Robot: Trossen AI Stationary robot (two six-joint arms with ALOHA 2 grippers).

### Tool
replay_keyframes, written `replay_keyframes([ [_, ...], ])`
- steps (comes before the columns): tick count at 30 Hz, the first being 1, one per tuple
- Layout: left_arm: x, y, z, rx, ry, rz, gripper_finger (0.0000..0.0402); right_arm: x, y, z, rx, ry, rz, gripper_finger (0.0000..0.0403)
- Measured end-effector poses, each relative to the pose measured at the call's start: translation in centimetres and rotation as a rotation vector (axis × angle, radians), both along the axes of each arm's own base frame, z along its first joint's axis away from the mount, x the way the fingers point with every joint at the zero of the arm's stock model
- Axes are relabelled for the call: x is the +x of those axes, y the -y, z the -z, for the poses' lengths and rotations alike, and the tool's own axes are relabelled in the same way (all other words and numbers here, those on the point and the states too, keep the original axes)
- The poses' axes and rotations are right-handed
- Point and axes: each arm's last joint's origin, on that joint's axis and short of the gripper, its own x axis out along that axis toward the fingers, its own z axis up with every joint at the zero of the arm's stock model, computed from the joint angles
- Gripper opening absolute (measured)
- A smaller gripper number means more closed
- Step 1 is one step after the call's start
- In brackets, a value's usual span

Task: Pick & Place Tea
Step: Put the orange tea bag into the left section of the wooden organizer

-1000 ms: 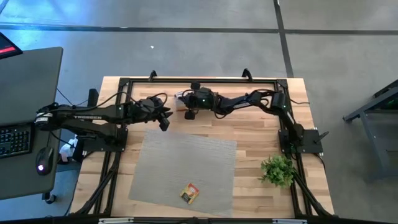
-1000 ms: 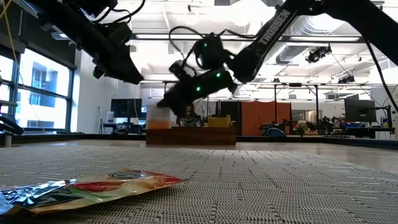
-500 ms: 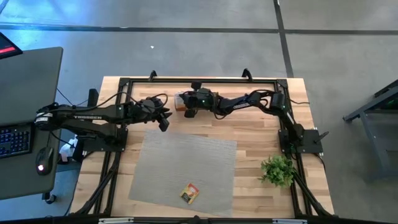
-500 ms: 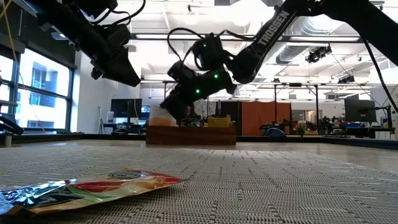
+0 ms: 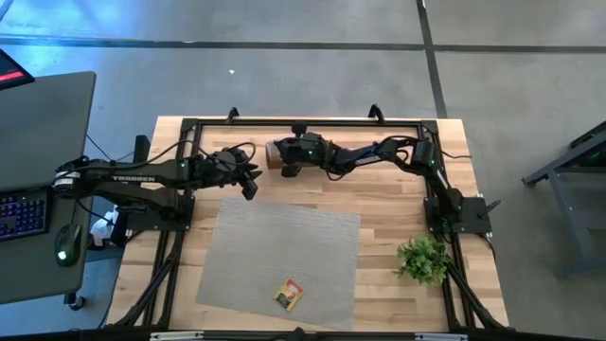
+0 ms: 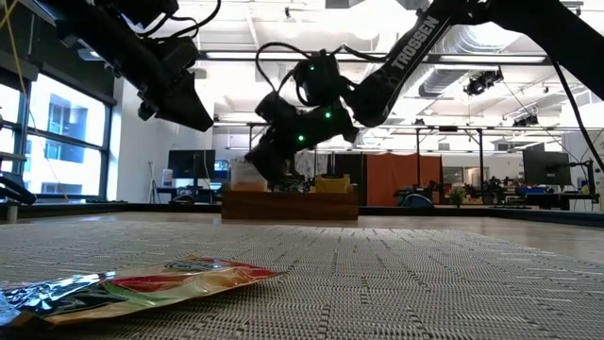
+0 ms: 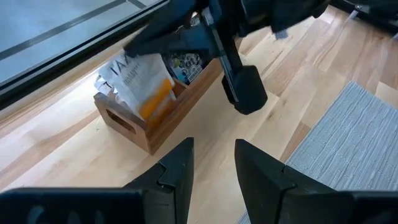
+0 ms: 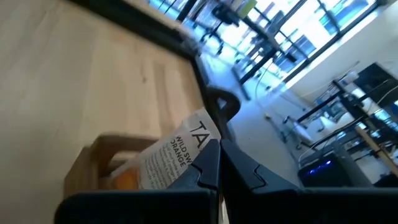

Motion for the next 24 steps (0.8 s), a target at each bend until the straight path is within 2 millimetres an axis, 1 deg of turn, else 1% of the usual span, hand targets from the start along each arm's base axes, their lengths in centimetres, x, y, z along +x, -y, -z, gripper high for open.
replay_keyframes([
  [6,0.0,0.0,0.0,0.0,0.0,0.0,0.0115,-0.1,-0.1,0.6,0.028,-0.053,-0.005,0.0],
  [13,0.0,0.0,0.0,-0.001,0.001,0.001,0.0115,0.0,-0.4,0.8,0.141,-0.033,-0.096,0.0003],
  [18,0.0,0.0,0.0,-0.001,0.001,0.001,0.0115,-0.2,-0.4,1.2,0.212,-0.041,-0.078,0.0015],
  [24,0.0,0.0,0.0,-0.004,0.003,0.001,0.0115,-0.3,-0.3,1.4,0.22,-0.055,-0.005,0.0037],
])
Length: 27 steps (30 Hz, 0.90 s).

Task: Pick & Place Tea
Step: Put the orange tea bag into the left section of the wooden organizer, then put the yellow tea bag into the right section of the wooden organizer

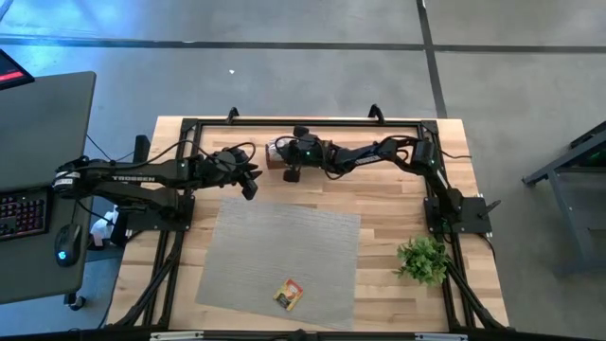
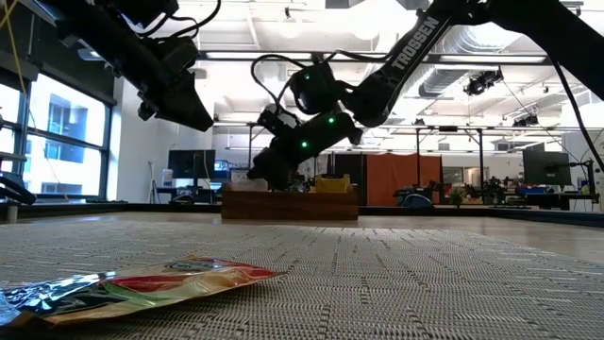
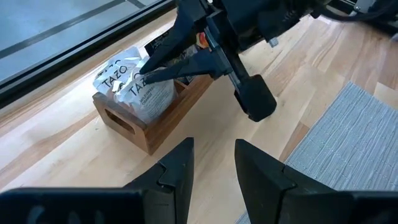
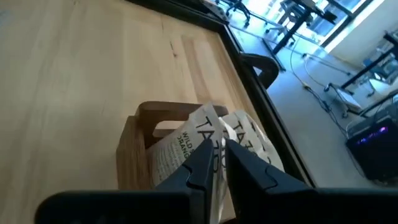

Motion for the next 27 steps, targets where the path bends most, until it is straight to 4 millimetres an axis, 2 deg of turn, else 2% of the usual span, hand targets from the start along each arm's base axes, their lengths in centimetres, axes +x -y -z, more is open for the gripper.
replay_keyframes([
  [4,0.0,0.0,0.0,-0.001,0.0,0.001,0.0115,0.1,-0.1,-0.6,0.038,0.071,0.018,0.006],
  [8,0.0,0.0,0.0,-0.014,0.008,-0.008,0.0115,0.2,-0.7,-2.4,0.052,0.135,-0.018,0.0087],
  [14,0.0,0.0,0.0,-0.021,0.011,-0.006,0.0115,-0.3,-2.5,-4.8,0.085,0.08,-0.041,0.0129],
  [18,0.0,0.1,0.0,-0.031,0.014,0.007,0.0115,-1.0,-5.9,-7.2,0.132,-0.004,-0.098,0.0147],
  [23,0.1,0.2,0.0,-0.059,0.022,0.048,0.0115,-1.8,-11.7,-6.6,0.25,-0.195,-0.178,0.0153],
  [27,0.6,0.6,0.3,-0.156,0.029,0.198,0.0115,-2.2,-15.8,-5.9,0.253,-0.304,-0.289,0.0148],
])
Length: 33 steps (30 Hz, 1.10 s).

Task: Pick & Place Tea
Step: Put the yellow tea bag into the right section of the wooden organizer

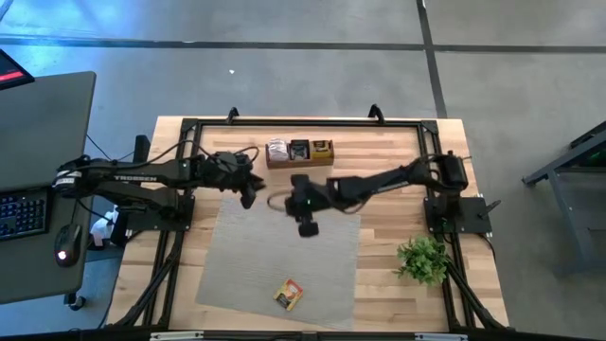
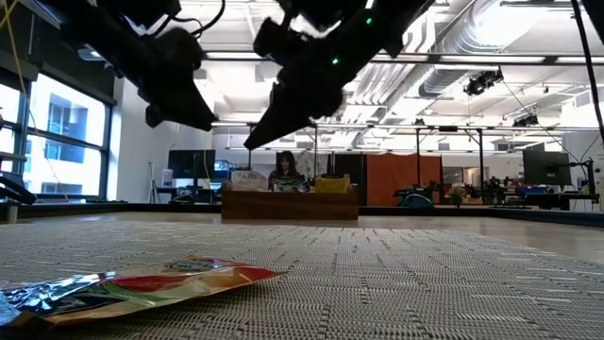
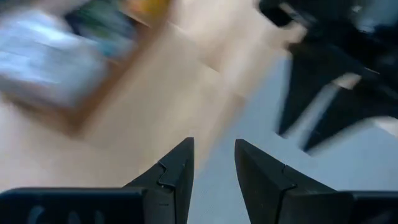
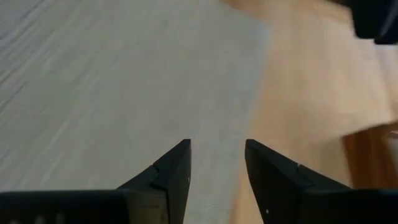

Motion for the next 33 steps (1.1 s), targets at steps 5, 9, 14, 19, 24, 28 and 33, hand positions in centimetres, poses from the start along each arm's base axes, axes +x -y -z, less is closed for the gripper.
replay_keyframes([
  [5,0.7,1.4,0.6,-0.133,-0.006,0.224,0.0115,-0.2,-2.8,0.1,-0.047,-0.015,-0.092,0.0139],
  [9,1.6,2.3,0.9,-0.09,0.002,0.213,0.0115,-0.4,-3.8,0.1,0.029,-0.02,-0.219,0.0133],
  [14,2.1,3.7,0.4,-0.085,0.072,0.201,0.0115,-0.3,-4.8,-0.2,0.213,0.008,-0.345,0.0125],
  [19,2.2,6.5,-0.2,-0.116,0.144,0.266,0.0115,-0.7,-7.9,-0.4,0.218,0.015,-0.371,0.0122],
  [24,2.1,10.6,-0.4,-0.14,0.217,0.271,0.0115,-1.6,-13.1,0.6,0.189,0.018,-0.434,0.0126],
  [28,1.4,14.3,0.6,-0.128,0.205,0.267,0.0115,-2.4,-17.1,2.5,0.175,0.006,-0.488,0.0132],
  [33,0.7,16.9,2.3,-0.149,0.171,0.182,0.0115,-1.9,-18.5,5.1,0.137,0.032,-0.463,0.0135],
])
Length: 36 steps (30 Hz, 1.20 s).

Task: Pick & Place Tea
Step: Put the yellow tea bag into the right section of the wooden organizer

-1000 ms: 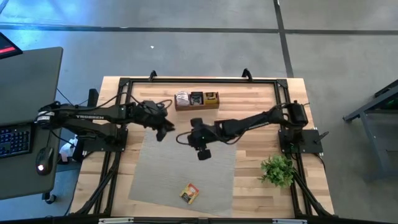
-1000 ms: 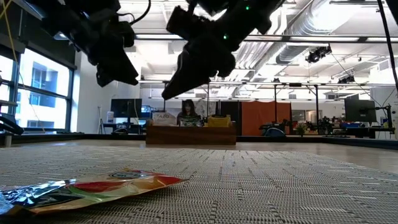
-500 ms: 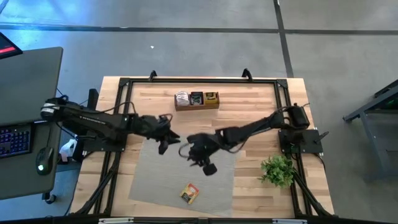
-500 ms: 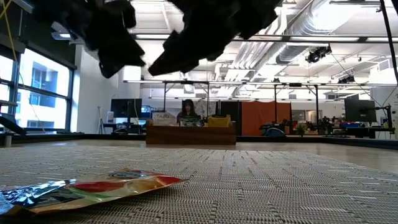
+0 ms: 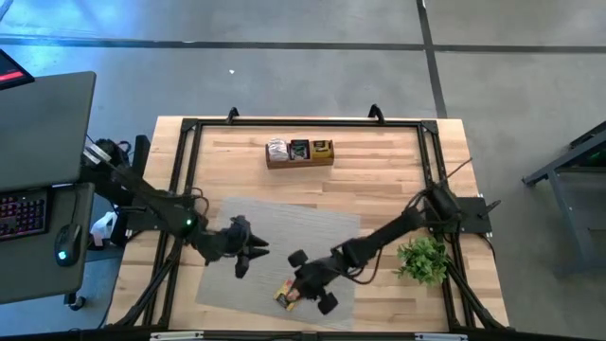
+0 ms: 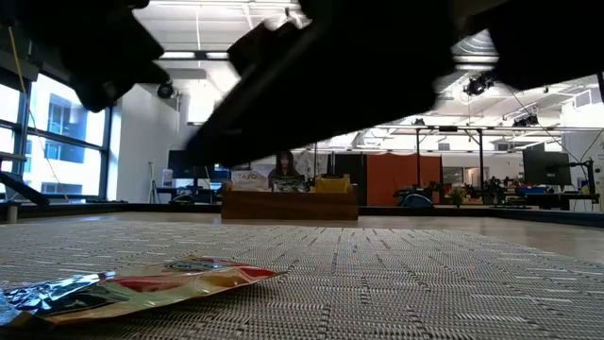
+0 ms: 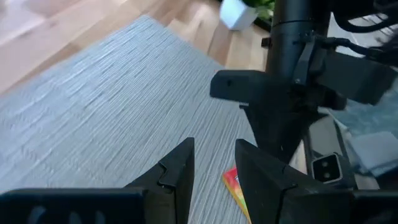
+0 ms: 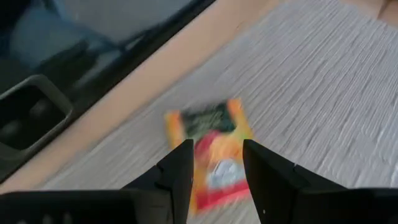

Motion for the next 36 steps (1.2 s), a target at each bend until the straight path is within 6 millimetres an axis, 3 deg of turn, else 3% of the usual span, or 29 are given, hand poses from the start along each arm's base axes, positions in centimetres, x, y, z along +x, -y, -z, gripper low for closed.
replay_keyframes([
  [5,-0.2,0.8,0.6,-0.025,0.0,-0.043,0.0115,1.8,1.2,1.3,0.129,0.053,-0.031,0.0135],
  [12,0.1,0.9,0.3,-0.024,0.035,-0.038,0.0115,2.6,4.5,4.2,0.135,-0.094,0.012,0.0135],
  [19,0.1,1.0,0.2,-0.032,0.04,-0.021,0.0115,2.8,5.5,4.9,-0.132,-0.028,0.122,0.0135],
  [22,-0.1,0.9,0.7,-0.066,-0.014,-0.012,0.0115,2.8,5.7,4.9,-0.147,-0.035,0.169,0.0135],
  [30,-1.1,-0.1,5.1,-0.091,-0.292,-0.311,0.0115,2.6,5.6,5.1,-0.137,-0.059,0.17,0.0135],
  [36,-0.7,0.6,8.3,-0.176,-0.45,-0.344,0.0115,2.6,5.7,5.2,-0.15,-0.058,0.188,0.0135],
])
